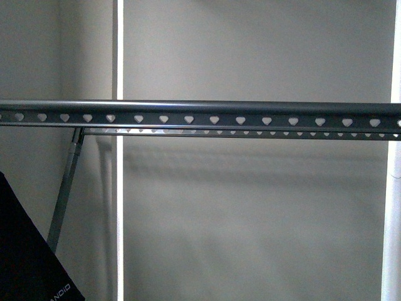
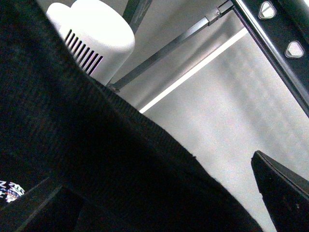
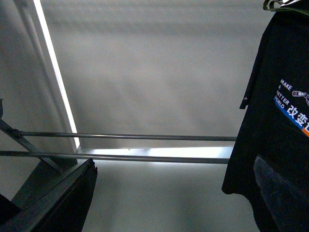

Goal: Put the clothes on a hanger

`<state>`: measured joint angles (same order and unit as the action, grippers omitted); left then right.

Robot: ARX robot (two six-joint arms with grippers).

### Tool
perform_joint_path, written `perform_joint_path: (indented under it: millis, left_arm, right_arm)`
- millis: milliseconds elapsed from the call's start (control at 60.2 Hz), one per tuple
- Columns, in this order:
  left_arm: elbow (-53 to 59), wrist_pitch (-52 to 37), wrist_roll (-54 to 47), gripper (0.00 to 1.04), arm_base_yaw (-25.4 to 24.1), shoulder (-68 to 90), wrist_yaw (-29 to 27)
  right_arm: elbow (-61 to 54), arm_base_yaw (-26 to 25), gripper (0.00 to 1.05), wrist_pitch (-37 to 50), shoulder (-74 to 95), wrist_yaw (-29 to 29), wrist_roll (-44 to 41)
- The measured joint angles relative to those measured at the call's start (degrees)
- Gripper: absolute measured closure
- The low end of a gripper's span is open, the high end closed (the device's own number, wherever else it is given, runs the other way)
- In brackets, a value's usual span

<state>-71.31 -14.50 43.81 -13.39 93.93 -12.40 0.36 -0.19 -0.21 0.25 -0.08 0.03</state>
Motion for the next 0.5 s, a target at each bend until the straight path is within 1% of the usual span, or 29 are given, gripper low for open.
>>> perform_joint_path:
  millis: [83, 100, 116, 216, 249, 316, 349, 366, 432, 498]
  left_arm:
    - [0.00, 1.22, 0.20, 0.07, -0.07, -0.42, 0.57]
    - [-0.02, 1.97, 0.39, 0.10, -0.07, -0.48, 0.57]
    - [-0.15, 3.39, 0.87, 0.15, -0.11, -0.48, 0.61]
    - [-0.59, 8.39, 3.23, 0.31, -0.55, -0.37, 0.98]
    - [-0.81, 9.57, 3.69, 0.35, -0.68, -0.24, 1.33]
    - [-1.29, 12.63, 5.84, 0.45, -0.87, 0.22, 2.03]
    - [-1.29, 13.90, 7.10, 0.51, -1.01, 0.55, 2.38]
    - [-1.29, 14.40, 7.78, 0.56, -1.09, 0.83, 2.49]
    - [-1.25, 15.39, 9.90, 0.68, -1.53, 1.25, 3.08]
    - [-1.22, 15.93, 11.17, 0.74, -1.81, 1.25, 3.54]
  right_arm:
    - [0.00, 0.00, 0.07, 0.00, 0.00, 0.00, 0.00]
    - [0.00, 0.00, 0.07, 0.00, 0.00, 0.00, 0.00]
    - [0.00, 0.00, 0.07, 0.00, 0.00, 0.00, 0.00]
    - [0.00, 0.00, 0.07, 0.00, 0.00, 0.00, 0.00]
    - [0.00, 0.00, 0.07, 0.00, 0.00, 0.00, 0.00]
    - [0.00, 0.00, 0.07, 0.00, 0.00, 0.00, 0.00]
    - [0.00, 0.00, 0.07, 0.00, 0.00, 0.00, 0.00]
    - [0.00, 0.00, 0.07, 0.00, 0.00, 0.00, 0.00]
    - [0.00, 0.00, 0.07, 0.00, 0.00, 0.00, 0.00]
    - [0.00, 0.00, 0.07, 0.00, 0.00, 0.00, 0.00]
